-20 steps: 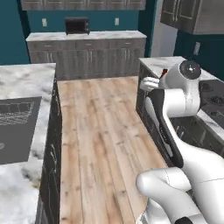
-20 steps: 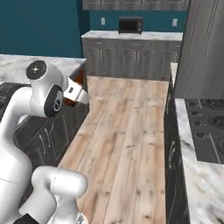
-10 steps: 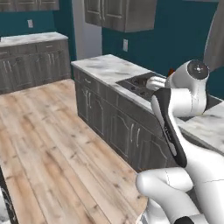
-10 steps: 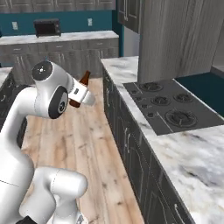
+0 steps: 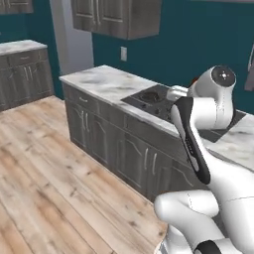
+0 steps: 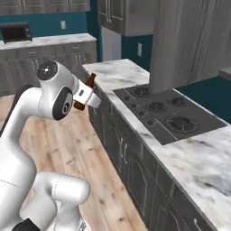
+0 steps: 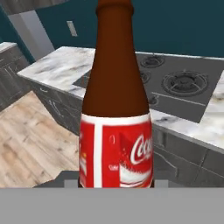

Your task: Pick the bottled drink from the counter and place it in the open cabinet.

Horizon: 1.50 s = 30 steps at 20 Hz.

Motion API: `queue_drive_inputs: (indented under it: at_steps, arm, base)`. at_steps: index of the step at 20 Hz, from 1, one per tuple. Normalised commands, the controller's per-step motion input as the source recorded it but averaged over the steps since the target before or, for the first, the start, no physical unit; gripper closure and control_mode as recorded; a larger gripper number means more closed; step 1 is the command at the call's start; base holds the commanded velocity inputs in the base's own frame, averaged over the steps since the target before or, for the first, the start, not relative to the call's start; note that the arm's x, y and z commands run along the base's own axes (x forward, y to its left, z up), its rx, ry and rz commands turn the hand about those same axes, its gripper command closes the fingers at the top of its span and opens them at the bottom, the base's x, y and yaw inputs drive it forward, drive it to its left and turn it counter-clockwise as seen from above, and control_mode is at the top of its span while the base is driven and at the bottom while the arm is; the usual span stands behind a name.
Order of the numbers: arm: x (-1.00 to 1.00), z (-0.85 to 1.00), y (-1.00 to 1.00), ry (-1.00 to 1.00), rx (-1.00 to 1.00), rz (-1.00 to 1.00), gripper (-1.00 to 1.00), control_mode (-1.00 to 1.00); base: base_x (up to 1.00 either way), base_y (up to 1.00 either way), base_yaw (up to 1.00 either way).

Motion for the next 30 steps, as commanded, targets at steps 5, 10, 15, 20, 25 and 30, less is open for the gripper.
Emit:
queue_drive_inputs:
  at_steps: [5, 10, 15, 20, 25, 30]
  arm:
    - [0.00, 0.00, 0.00, 0.00, 0.00, 0.00, 1.00, 1.00]
    - [0.00, 0.00, 0.00, 0.00, 0.00, 0.00, 1.00, 1.00]
    - [0.00, 0.00, 0.00, 0.00, 0.00, 0.00, 1.00, 1.00]
    - [0.00, 0.00, 0.00, 0.00, 0.00, 0.00, 1.00, 1.00]
    - [0.00, 0.00, 0.00, 0.00, 0.00, 0.00, 1.00, 1.00]
    - [0.00, 0.00, 0.00, 0.00, 0.00, 0.00, 1.00, 1.00]
  base:
    - [-1.00, 0.17, -0.32]
    - [-0.85, 0.06, -0.32]
    - [0.10, -0.32, -0.60]
    - [0.18, -0.39, -0.63]
    - [0.73, -0.24, -0.49]
    - [1.00, -0.14, -0.14]
